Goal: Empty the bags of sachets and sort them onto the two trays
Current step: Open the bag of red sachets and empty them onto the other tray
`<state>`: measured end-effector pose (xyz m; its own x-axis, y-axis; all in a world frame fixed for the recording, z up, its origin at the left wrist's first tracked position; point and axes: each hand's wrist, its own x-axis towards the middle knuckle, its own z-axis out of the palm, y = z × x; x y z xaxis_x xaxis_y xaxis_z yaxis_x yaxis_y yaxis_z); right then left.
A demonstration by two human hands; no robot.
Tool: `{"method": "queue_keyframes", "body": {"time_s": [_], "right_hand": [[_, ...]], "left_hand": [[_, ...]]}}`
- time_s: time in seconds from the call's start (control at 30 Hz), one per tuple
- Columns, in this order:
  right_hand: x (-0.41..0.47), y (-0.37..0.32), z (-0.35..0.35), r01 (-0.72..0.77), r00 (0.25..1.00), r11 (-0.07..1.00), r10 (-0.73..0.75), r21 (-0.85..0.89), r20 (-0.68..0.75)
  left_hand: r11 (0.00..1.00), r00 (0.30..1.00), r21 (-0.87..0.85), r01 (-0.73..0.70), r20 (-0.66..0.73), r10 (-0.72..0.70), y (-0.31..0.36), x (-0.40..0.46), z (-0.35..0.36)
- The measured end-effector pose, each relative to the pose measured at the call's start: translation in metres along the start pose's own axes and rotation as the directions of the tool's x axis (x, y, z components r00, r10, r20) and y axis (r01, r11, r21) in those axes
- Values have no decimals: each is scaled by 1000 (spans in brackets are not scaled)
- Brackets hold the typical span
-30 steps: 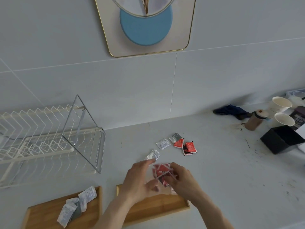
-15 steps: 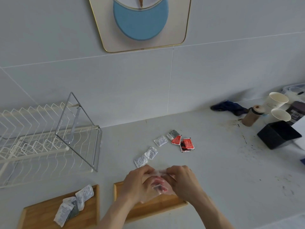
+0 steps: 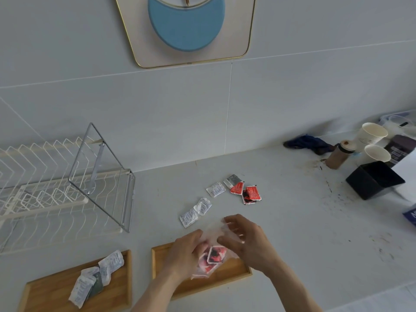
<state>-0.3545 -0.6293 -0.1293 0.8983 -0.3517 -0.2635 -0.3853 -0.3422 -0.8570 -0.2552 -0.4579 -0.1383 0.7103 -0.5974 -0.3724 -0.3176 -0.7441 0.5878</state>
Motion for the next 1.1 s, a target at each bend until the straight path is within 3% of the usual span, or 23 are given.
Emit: {"method": "queue_keyframes", "body": {"time_s": [0.07, 0.2, 0.3, 0.6, 1.1], "right_hand": [[-3, 15, 1, -42, 997, 997, 47, -61, 67], [-4, 37, 8, -69, 995, 980, 53, -186, -86], [-2, 35, 11, -52, 995, 974, 32, -219, -96], [-4, 30, 7, 13, 964, 998, -31, -68, -263], [-18, 20, -15, 91, 897, 993, -115, -76, -427]], "left_hand": [[997, 1000, -81, 11, -11, -11, -3, 0, 2], [989, 999, -143, 32, -16, -34, -8, 0, 6], [996, 996, -14, 87, 4, -87, -7, 2, 8], [995, 995, -37, 98, -25, -99, -1, 1, 17], [986, 999, -169, 4, -41, -12, 16, 6, 21]]}}
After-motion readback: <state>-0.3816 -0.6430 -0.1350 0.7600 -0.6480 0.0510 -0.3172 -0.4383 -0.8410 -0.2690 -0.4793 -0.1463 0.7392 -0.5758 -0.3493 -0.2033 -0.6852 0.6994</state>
